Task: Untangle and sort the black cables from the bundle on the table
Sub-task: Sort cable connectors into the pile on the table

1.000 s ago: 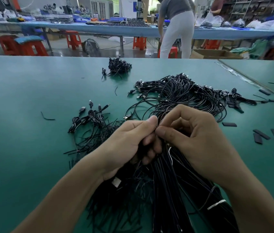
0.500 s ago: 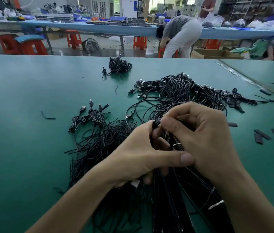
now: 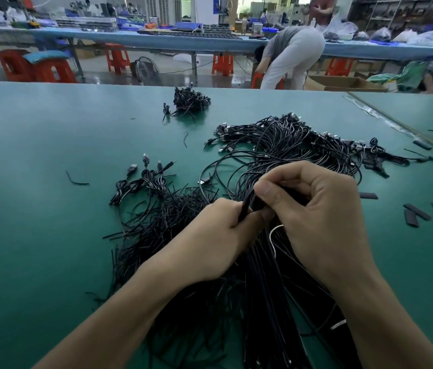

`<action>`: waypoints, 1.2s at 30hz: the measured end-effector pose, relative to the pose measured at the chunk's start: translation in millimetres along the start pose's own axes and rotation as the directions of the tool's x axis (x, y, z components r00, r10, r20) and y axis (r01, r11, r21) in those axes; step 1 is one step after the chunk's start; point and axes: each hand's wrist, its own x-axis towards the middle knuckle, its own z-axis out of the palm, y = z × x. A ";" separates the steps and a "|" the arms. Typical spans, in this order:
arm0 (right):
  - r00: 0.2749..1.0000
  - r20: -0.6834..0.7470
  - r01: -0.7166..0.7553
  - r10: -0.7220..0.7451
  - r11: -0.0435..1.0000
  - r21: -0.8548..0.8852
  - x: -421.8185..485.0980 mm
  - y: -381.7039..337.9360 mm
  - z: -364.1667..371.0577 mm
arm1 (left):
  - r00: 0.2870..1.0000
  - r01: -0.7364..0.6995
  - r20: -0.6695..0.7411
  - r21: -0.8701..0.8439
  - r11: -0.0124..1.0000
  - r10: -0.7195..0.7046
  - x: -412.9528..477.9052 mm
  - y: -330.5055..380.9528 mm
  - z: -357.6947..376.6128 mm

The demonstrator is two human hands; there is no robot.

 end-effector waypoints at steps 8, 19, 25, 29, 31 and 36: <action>0.974 0.014 -0.224 0.228 0.965 -0.135 1.3 5.3 -4.0 | 0.948 0.267 -0.116 -0.221 0.938 -0.297 2.2 -6.8 -31.2; 0.752 0.616 0.224 0.236 0.787 -0.574 -19.7 16.4 24.3 | 0.947 0.271 -0.197 0.060 0.961 -0.255 5.0 -14.2 -31.8; 0.748 0.644 0.318 0.160 0.765 -0.559 -24.2 18.6 34.0 | 0.939 0.337 -0.146 0.228 0.913 -0.310 4.9 -15.1 -29.7; 0.760 0.641 0.306 0.106 0.812 -0.498 -22.5 20.6 32.3 | 0.944 0.321 -0.152 0.231 0.918 -0.292 3.4 -9.4 -30.8; 0.812 0.583 0.283 0.038 0.847 -0.450 -21.0 22.6 30.9 | 0.950 0.302 -0.154 0.224 0.927 -0.273 2.7 -7.1 -30.9; 0.995 0.101 0.030 -0.003 0.963 -0.267 -11.6 28.3 20.7 | 0.945 0.313 -0.170 0.238 0.920 -0.278 1.5 -2.7 -30.9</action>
